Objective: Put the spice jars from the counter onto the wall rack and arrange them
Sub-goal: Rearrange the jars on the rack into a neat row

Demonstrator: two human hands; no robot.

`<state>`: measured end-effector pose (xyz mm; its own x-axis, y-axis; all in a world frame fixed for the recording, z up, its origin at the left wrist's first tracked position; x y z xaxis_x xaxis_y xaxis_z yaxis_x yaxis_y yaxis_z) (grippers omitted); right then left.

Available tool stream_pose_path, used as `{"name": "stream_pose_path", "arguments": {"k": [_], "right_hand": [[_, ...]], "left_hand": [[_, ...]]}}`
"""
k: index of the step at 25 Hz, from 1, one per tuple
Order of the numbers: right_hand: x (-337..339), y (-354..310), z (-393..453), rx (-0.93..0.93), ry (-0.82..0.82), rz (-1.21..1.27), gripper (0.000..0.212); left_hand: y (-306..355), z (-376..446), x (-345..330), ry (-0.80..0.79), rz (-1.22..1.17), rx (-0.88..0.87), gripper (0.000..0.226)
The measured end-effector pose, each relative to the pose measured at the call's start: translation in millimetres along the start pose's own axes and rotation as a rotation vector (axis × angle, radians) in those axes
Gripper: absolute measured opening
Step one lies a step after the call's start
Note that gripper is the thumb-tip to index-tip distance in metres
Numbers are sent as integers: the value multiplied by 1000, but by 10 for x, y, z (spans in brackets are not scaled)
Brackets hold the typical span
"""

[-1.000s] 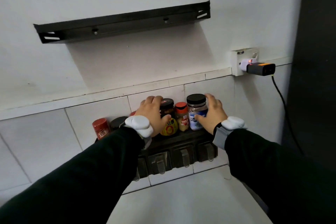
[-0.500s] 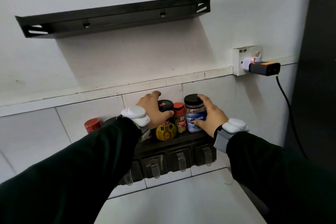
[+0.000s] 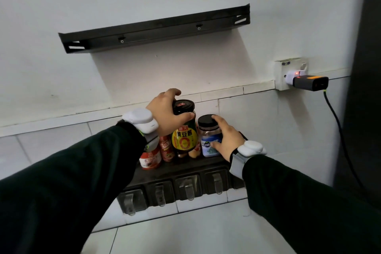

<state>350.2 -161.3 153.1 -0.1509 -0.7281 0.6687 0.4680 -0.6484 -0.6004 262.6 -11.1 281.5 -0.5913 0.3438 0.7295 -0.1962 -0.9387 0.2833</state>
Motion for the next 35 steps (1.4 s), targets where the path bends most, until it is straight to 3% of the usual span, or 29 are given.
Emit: {"name": "stream_pose_path", "arguments": {"k": [5,11,15,21,28,35], "right_hand": [[22,64,-7,-19,-54,-15,85],[449,512,-88,-134,5,108,63],[552,642,-164,-127,-59,89,60],[500,779,-175,-139,-107,170,57],[343,855,-100,-130,-78,202,58],[282,964,-33,-150,-74,220,63]], "left_hand": [[131,45,49,-12,-60,-13,67],[596,155,-282,-26,-168,-58,63],[766,201,-798,-85,-186,-61,64],[704,346,-1216,-123,-131,-58,63],[573,356,-1444,-26,80,-113,48],[512,370,-1430,-160,137,-209,53]]}}
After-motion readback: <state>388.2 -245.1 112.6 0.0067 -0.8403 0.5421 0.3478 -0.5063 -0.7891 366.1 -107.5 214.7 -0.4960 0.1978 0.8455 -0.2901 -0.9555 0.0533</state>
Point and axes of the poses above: each hand's wrist, its own z-axis towards the middle knuckle, its own x-axis out of the back of the hand, y = z × x, the point moved 9 cm from there along z, towards the middle knuckle
